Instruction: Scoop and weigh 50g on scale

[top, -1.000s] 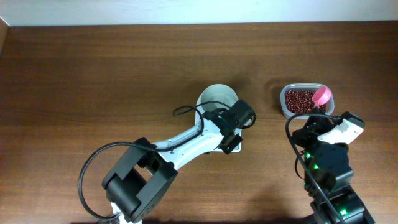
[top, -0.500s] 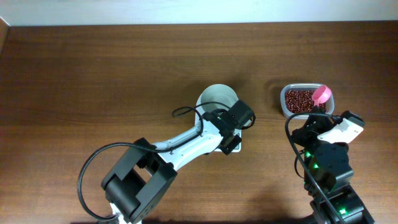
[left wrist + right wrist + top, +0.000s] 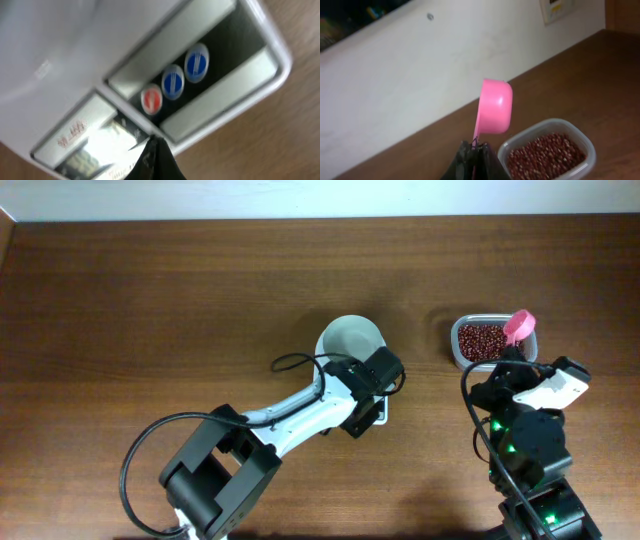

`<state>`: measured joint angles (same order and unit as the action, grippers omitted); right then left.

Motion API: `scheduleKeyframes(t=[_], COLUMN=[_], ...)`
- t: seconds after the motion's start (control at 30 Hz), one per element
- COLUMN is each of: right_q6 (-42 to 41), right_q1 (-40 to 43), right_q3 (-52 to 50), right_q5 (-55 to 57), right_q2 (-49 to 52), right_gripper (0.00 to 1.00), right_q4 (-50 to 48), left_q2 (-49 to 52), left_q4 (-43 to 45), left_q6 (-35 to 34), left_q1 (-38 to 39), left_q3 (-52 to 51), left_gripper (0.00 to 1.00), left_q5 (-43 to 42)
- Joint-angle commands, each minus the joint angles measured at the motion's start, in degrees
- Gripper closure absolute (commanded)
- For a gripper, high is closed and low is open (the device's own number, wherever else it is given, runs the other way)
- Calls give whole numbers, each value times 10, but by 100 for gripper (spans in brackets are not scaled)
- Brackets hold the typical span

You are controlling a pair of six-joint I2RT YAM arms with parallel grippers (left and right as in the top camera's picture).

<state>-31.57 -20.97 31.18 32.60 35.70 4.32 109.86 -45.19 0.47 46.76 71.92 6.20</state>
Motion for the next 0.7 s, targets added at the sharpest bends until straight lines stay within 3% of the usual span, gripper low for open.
scheduleKeyframes(t=[0.0, 0.27, 0.47, 0.67], right_q6=[-3, 1, 90, 108], right_q1=[5, 5, 5, 5], right_q3=[7, 11, 88, 138], right_q5=[11, 21, 28, 28], right_q2=[13, 81, 149, 197], right_gripper=[96, 96, 96, 96], right_q4=[-34, -143, -139, -127], left_q2=[-27, -132, -227, -263], left_q4=[-24, -75, -74, -74], left_q6=[9, 9, 9, 2], left_q1=[0, -18, -97, -155], left_q3=[31, 115, 120, 120], left_gripper=[100, 100, 86, 78], left_q5=[0, 1, 0, 0])
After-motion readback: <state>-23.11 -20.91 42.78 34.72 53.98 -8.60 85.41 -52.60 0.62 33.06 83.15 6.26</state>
